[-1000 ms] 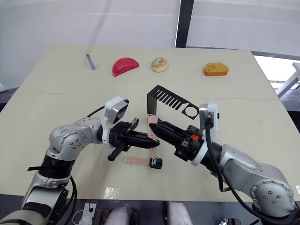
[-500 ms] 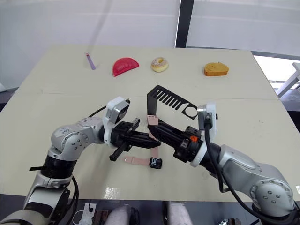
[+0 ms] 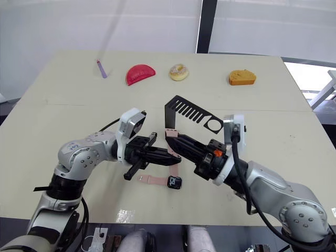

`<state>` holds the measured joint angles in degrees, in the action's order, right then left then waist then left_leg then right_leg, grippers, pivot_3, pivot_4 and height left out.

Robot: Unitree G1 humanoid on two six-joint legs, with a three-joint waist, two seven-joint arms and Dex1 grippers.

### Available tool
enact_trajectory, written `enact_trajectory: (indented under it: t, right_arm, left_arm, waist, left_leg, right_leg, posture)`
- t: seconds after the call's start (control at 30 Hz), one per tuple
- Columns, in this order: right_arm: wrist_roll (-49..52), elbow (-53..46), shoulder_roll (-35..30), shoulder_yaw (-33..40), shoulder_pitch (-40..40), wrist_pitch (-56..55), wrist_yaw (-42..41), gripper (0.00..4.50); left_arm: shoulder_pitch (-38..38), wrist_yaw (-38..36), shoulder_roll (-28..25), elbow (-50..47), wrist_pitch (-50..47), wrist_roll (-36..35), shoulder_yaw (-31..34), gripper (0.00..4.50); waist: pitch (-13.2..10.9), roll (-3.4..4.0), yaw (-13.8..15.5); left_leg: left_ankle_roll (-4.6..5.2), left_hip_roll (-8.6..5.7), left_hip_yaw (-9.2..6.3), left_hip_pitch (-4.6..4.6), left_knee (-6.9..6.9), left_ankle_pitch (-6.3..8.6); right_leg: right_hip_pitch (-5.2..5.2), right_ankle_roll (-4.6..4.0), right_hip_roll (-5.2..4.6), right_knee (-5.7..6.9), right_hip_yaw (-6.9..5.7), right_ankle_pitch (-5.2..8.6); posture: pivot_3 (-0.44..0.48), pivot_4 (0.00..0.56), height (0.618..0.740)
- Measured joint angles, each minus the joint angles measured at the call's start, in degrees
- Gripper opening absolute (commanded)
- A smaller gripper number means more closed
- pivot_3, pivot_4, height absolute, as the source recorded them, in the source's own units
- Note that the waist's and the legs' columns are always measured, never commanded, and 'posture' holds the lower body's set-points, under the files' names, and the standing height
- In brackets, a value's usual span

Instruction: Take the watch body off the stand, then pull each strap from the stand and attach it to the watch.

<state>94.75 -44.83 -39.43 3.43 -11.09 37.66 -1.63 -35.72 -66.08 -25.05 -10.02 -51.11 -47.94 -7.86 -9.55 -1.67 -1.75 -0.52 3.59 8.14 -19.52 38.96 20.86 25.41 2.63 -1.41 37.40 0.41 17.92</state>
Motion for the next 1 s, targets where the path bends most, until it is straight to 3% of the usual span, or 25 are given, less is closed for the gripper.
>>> enact_trajectory:
  t: [0.97, 1.0]
  right_arm:
    - [0.08, 0.0, 0.0, 0.0, -0.66, -0.48, 0.0, 0.67]
    - [0.09, 0.0, 0.0, 0.0, -0.65, -0.48, 0.0, 0.4]
  left_arm:
    - [-0.04, 0.23, 0.29, 0.0, 0.46, 0.06, 0.0, 0.0]
    - [-0.04, 0.24, 0.29, 0.0, 0.46, 0.06, 0.0, 0.0]
  waist:
    - [0.0, 0.0, 0.01]
    - [0.0, 0.0, 0.01]
  left_leg:
    - [0.0, 0.0, -0.02, -0.02, 0.0, 0.0]
    - [0.0, 0.0, -0.02, -0.02, 0.0, 0.0]
  right_leg:
    - [0.0, 0.0, 0.0, -0.01, -0.01, 0.0]
    - [0.0, 0.0, 0.0, -0.01, -0.01, 0.0]
  posture:
    - [0.0, 0.15, 0.737]
    - [0.0, 0.15, 0.737]
